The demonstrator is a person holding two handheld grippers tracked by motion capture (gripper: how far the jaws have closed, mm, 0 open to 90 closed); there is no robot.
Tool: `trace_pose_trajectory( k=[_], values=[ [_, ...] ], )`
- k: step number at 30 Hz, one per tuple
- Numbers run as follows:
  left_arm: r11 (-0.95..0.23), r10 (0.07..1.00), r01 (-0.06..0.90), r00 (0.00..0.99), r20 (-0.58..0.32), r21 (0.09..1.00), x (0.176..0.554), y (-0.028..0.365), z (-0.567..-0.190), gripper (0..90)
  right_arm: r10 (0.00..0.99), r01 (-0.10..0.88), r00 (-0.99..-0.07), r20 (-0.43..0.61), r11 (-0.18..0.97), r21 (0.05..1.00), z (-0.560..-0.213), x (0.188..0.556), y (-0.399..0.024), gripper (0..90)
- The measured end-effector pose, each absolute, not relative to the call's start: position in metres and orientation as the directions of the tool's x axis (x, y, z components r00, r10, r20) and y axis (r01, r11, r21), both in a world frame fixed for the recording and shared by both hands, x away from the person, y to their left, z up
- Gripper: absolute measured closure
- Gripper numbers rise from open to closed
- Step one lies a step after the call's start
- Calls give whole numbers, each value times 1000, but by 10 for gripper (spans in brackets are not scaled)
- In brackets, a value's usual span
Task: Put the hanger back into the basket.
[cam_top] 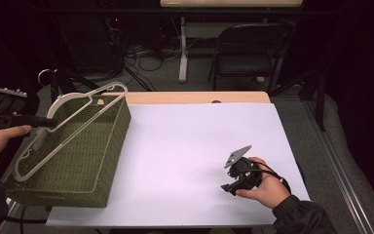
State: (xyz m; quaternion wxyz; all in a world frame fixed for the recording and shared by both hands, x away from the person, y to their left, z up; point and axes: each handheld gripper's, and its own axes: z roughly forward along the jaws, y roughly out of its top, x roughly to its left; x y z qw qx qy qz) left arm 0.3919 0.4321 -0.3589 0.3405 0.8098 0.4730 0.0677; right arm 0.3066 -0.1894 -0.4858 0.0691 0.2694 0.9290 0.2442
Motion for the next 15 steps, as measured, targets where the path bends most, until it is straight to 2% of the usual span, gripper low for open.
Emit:
trace_pose_trajectory(
  k=[10, 14, 15],
  values=[
    [-327, 814, 718, 544, -203, 615, 377, 459, -372, 873, 534, 474, -845, 2, 747, 466, -483, 305, -188, 453],
    [-338, 805, 704, 560, -196, 624, 377, 459, -376, 873, 539, 470, -842, -1, 735, 490, -484, 305, -187, 455],
    [-345, 804, 702, 563, -190, 623, 378, 458, -376, 873, 538, 477, -843, 2, 745, 467, -482, 306, -186, 455]
  ],
)
